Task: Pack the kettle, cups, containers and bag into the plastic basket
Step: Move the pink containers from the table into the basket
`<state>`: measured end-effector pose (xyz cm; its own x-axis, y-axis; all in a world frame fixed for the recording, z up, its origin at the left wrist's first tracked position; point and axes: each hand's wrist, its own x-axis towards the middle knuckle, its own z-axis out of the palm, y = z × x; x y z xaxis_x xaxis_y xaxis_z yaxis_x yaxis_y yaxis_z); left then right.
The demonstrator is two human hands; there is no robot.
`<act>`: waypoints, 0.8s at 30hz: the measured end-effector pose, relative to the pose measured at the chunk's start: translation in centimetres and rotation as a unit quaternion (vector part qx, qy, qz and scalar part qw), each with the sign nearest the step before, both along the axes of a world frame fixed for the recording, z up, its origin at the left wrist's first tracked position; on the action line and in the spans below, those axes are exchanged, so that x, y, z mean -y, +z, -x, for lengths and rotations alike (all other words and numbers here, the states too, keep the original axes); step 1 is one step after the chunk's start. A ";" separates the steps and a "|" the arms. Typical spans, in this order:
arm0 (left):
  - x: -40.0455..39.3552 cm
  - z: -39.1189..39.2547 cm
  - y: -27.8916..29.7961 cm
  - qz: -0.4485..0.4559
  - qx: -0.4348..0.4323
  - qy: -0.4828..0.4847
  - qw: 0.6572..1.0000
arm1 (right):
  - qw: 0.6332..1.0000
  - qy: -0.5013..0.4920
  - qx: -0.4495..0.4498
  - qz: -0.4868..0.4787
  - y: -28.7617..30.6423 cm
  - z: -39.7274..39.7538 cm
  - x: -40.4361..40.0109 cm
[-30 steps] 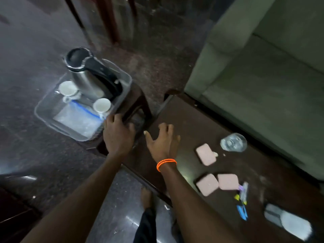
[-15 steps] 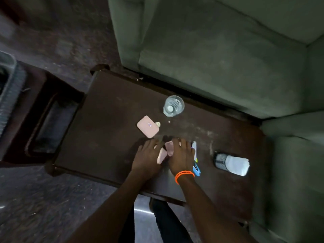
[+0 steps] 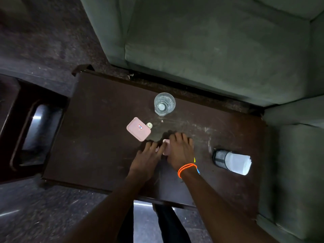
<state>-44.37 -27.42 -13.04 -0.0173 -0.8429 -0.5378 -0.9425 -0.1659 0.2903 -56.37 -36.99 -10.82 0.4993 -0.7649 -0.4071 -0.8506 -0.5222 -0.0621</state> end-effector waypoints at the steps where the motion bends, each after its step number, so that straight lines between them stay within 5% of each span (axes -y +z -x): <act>1: 0.1 -0.1 0.2 0.004 -0.003 0.004 1.000 | 1.000 -0.012 -0.004 -0.014 0.3 -0.3 0.0; 8: -2.6 -5.2 4.9 0.067 -0.022 0.128 0.989 | 0.991 -0.129 0.027 -0.001 5.9 -5.9 -2.2; 11: -5.7 -10.4 8.5 0.105 -0.037 0.211 0.971 | 0.993 -0.090 0.071 0.018 8.8 -11.4 -4.6; 18: -18.0 -28.1 16.1 0.159 -0.018 0.379 0.911 | 0.979 -0.023 0.170 -0.107 12.9 -30.2 -14.5; 24: -27.8 -42.2 17.9 0.130 0.001 0.488 0.863 | 0.961 0.021 0.213 -0.178 14.1 -45.7 -23.9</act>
<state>-2.19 0.43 4.86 0.7693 -0.5486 -0.3275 -0.3922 -0.8101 0.4359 -10.70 -13.05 3.27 0.7056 -0.5911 -0.3909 -0.6873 -0.4365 -0.5806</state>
